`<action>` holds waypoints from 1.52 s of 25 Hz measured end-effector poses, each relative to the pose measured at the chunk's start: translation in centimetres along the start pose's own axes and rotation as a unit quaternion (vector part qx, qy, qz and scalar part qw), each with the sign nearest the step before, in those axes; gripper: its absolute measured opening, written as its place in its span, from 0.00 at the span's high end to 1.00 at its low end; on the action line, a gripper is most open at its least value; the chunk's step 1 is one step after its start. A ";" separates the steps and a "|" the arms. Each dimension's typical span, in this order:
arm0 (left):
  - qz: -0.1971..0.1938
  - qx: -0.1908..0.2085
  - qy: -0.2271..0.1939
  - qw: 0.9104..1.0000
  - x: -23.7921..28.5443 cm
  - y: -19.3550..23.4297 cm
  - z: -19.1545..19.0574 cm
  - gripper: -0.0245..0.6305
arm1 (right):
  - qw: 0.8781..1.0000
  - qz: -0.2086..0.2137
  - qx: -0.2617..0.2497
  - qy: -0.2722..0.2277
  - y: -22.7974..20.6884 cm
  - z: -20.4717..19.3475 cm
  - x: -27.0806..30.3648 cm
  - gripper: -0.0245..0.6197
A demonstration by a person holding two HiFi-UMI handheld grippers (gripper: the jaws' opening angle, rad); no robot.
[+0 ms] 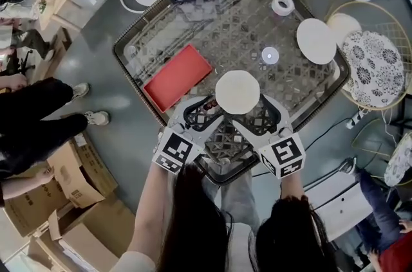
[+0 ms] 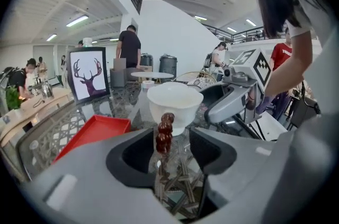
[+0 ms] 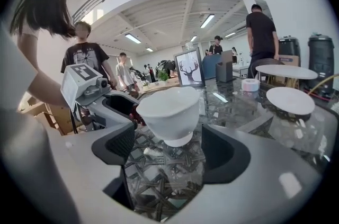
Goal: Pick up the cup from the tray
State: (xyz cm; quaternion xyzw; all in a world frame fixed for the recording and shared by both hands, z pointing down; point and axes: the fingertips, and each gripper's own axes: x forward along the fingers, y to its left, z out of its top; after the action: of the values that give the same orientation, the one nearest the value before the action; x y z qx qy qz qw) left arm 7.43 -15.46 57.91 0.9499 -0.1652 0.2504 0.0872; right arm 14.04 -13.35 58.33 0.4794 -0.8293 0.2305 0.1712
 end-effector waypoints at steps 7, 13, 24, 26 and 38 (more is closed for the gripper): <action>0.032 -0.098 -0.008 0.995 -3.1 -1.9 -5.5 0.63 | 0.998 -0.021 0.066 -0.013 1.8 -0.3 -3.3 0.36; 0.049 -0.120 -0.091 0.987 -4.9 -3.0 -0.3 0.63 | 0.998 -0.028 0.036 -0.031 3.8 2.5 -3.8 0.38; 0.102 -0.048 -0.089 0.990 -10.3 -5.1 6.9 0.96 | 0.991 -0.093 0.039 -0.083 7.3 7.5 -9.2 0.87; 0.096 -0.057 -0.099 0.989 -11.5 -6.0 7.5 0.96 | 0.991 -0.101 0.034 -0.086 8.5 8.0 -10.3 0.92; 0.061 -0.052 -0.148 0.986 -16.3 -9.7 11.1 0.96 | 0.985 -0.126 0.021 -0.113 15.1 10.2 -13.4 0.93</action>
State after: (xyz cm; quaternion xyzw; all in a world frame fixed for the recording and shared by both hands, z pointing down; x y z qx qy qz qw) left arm 2.49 -4.77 39.36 0.9589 -0.2468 0.1030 0.0952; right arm 6.64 -2.76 39.80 0.6065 -0.7713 0.1689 0.0933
